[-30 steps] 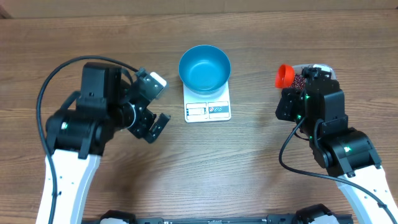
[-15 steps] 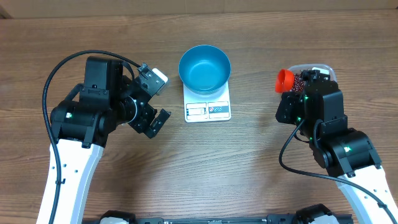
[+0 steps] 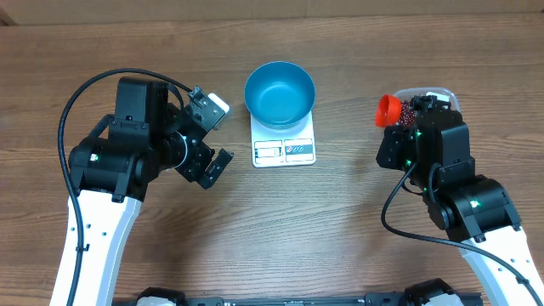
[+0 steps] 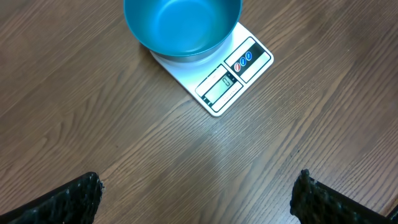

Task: Scoop item into bowl and weigh 150g on scale

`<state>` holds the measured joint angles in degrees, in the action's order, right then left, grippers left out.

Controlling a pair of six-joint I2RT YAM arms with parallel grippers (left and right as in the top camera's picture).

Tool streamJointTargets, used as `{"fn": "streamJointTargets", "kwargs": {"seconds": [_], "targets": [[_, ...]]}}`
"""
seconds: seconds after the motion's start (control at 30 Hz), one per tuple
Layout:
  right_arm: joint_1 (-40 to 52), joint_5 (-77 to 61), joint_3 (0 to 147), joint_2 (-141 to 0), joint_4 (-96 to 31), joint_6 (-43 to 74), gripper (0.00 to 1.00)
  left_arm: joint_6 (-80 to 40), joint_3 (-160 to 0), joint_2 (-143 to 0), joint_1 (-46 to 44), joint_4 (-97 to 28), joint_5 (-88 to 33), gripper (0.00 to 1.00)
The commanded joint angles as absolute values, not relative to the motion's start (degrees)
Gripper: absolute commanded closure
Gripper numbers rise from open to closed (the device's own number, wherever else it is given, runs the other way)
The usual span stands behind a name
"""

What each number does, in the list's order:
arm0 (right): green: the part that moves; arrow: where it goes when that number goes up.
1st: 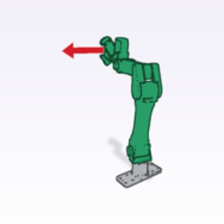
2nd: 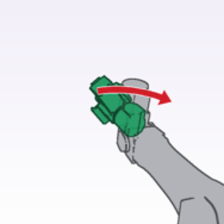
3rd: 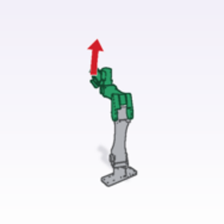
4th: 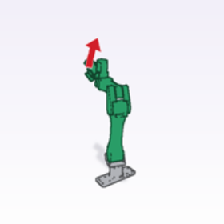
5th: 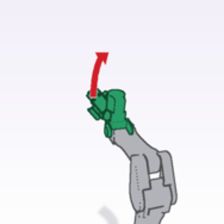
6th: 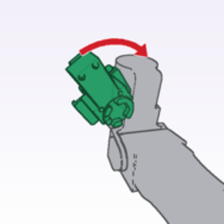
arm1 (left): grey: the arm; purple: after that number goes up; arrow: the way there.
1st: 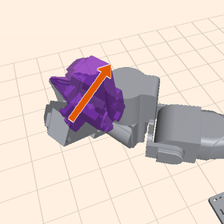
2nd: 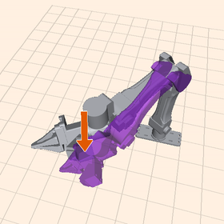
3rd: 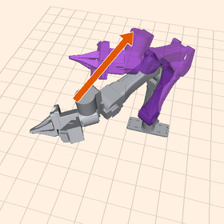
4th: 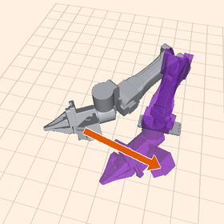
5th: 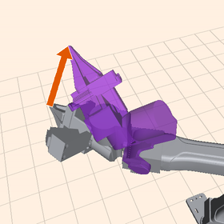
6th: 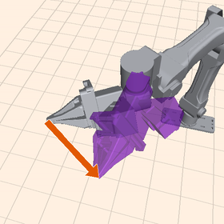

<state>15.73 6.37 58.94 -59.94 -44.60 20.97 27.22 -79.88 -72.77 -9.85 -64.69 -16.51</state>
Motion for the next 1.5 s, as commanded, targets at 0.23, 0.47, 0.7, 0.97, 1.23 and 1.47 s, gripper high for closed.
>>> {"fn": "streamJointTargets", "kwargs": {"seconds": [0.23, 0.47, 0.7, 0.97, 1.23, 1.47], "targets": [[15.4, 6.4, 60.5, -59.0, -44.3, 20.7, 0.96, 28.1, -80.8, -73.8, -9.5, -64.5, -16.6, 0.0], [15.4, 6.4, 60.5, -59.0, -44.3, 20.7, 0.96, 28.1, -80.8, -75.5, -9.5, -64.5, -16.6, 0.0], [15.4, 6.4, 60.5, -59.0, -44.7, 20.7, 0.96, 28.1, -80.8, -76.1, -9.6, -64.5, -16.7, 0.0], [15.4, 6.4, 60.5, -59.0, -44.7, 20.7, 0.96, 30.7, -80.8, -76.1, -9.5, -65.1, -21.3, 0.01], [15.4, 6.4, 60.5, -59.0, -45.2, 20.7, 0.95, 31.8, -80.8, -76.1, -9.5, -65.8, -20.8, 0.0], [15.4, 8.8, 60.5, -59.0, -45.6, 19.9, 0.96, 31.8, -80.8, -76.1, -9.5, -65.8, -20.8, 0.0]]}}
